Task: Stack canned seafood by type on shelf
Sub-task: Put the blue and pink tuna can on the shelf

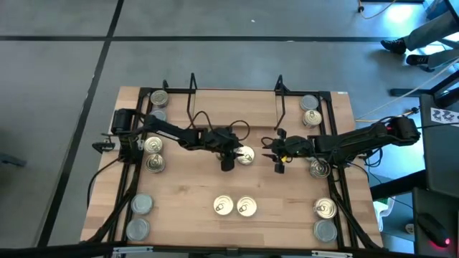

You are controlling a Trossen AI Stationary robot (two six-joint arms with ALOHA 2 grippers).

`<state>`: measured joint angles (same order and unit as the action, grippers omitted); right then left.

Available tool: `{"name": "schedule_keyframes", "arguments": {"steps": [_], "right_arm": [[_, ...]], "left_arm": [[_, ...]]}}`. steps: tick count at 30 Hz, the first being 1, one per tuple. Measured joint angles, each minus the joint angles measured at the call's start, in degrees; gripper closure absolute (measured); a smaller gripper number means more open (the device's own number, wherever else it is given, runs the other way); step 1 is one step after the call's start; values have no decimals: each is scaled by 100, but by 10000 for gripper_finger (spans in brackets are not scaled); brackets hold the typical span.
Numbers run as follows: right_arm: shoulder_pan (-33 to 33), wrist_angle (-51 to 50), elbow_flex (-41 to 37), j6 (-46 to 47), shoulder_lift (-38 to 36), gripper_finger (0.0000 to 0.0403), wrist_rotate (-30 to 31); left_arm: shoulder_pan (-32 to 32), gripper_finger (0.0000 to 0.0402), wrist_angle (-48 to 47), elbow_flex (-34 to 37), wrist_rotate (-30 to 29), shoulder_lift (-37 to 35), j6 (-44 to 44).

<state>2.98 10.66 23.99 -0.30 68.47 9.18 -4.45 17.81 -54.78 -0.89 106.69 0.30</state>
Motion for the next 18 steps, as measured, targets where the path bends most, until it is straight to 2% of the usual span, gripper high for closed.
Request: {"name": "schedule_keyframes", "arguments": {"steps": [5, 9, 13, 18], "right_arm": [[0, 367, 0, -11, 345, 183, -123], [0, 729, -2, -20, 634, 146, -123], [0, 1031, -5, -63, 832, 128, -127], [2, 1148, -9, -493, 921, 127, -363]], "left_arm": [[-59, 190, -76, 0, 393, 9, 60], [-57, 188, -23, -2, 473, 201, 126], [-72, 188, 238, -10, 485, 470, 134], [-129, 188, 528, -33, 541, 777, 44]]}}
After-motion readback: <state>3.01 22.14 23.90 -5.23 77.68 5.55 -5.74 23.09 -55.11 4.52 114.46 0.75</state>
